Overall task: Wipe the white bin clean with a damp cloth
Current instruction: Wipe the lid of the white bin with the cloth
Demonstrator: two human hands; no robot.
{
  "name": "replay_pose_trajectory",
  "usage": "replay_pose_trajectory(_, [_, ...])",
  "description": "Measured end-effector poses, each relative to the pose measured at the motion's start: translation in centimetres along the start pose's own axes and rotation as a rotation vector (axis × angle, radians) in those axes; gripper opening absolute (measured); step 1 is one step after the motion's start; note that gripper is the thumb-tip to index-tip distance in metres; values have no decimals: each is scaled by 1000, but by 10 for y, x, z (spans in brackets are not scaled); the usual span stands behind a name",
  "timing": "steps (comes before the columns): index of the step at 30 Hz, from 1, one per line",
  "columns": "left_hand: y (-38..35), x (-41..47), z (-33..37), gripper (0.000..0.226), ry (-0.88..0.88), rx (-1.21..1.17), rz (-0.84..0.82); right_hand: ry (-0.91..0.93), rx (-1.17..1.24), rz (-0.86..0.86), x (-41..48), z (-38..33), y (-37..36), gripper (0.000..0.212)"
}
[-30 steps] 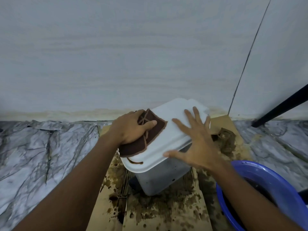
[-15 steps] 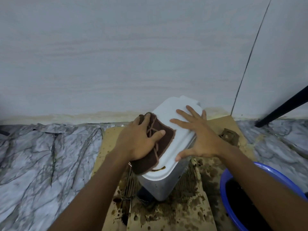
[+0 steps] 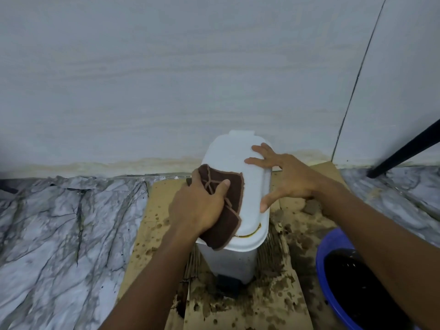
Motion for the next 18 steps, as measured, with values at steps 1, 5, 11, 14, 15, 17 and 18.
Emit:
replay_pose_trajectory(1, [-1,0,3,90,-8,3,14,-27,-15,-39,-1,0,-1,119])
replay_pose_trajectory(5, [3,8,23,71,-60,-3,51,-142,150,75,-22,-12,-21,122])
replay_pose_trajectory(11, [9,6,-2,70,22,-149,34,-162,279,273,-28,-20,-44,120])
replay_pose_trajectory(14, [6,-4,-13,69,86,-181,111,-86,316,161,-10,-20,-35,119])
replay_pose_trajectory(15, [3,-9,-13,72,96,-198,131,-69,310,123,-5,-19,-29,119])
replay_pose_trajectory(17, [-7,-16,-8,88,80,-246,127,-70,238,57,-4,-14,-19,117])
replay_pose_trajectory(18, [-10,-20,-3,93,36,-248,114,-79,171,31,-8,-10,-16,115])
Point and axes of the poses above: each hand's wrist, its own x-axis towards the middle knuckle, its own y-axis out of the back of the hand, z = x × y, the point moved 9 cm from there along x, towards the middle knuckle, and after that the axes turned 8 degrees about -x, right-handed, at the moved point
